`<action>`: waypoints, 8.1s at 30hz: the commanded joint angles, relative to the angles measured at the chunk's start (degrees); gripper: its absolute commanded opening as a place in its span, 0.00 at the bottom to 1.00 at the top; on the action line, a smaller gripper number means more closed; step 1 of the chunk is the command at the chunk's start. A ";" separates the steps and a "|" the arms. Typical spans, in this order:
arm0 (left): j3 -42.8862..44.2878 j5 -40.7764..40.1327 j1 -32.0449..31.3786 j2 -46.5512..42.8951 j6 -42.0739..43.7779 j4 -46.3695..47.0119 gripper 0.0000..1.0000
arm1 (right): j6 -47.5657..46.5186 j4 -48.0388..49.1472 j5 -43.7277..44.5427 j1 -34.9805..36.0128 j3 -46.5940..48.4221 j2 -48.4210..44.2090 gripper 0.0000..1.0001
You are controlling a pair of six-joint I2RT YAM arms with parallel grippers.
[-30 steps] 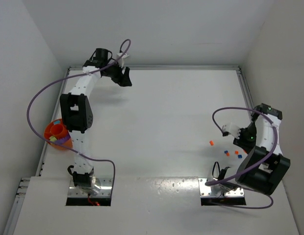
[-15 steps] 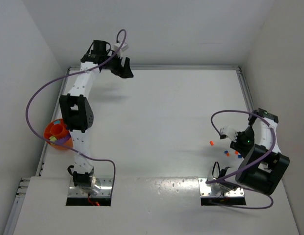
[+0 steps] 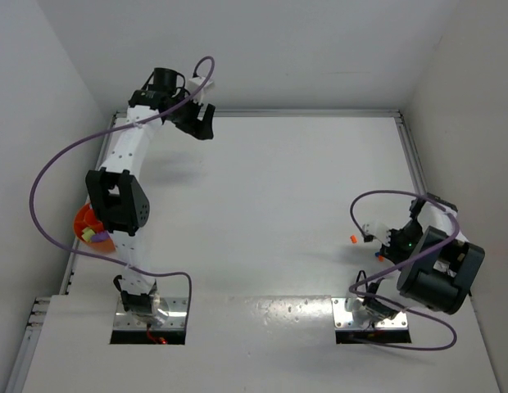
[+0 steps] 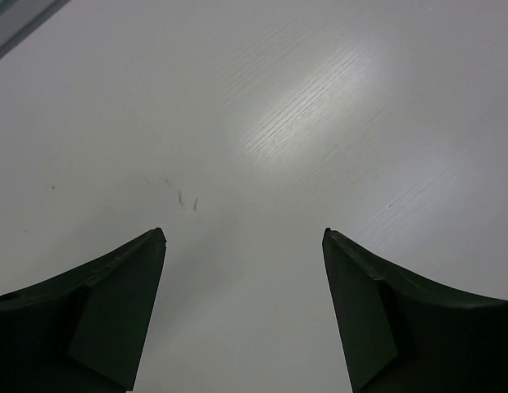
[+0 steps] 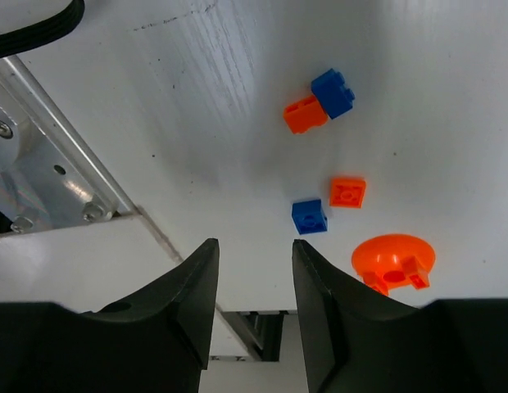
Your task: Sort the legos into containers by color
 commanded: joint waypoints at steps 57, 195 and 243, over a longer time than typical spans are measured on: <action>0.39 -6.53 -4.83 -1.60 2.90 -1.57 0.83 | -11.02 19.17 -0.13 -2.26 -7.20 6.96 0.27; -9.19 -1.96 -25.93 5.35 -32.17 38.51 0.58 | 162.47 67.70 -48.74 32.89 35.08 32.53 0.00; -4.27 -2.57 -23.82 4.83 -29.97 40.09 0.07 | 159.48 65.68 -49.79 34.48 35.52 33.58 0.00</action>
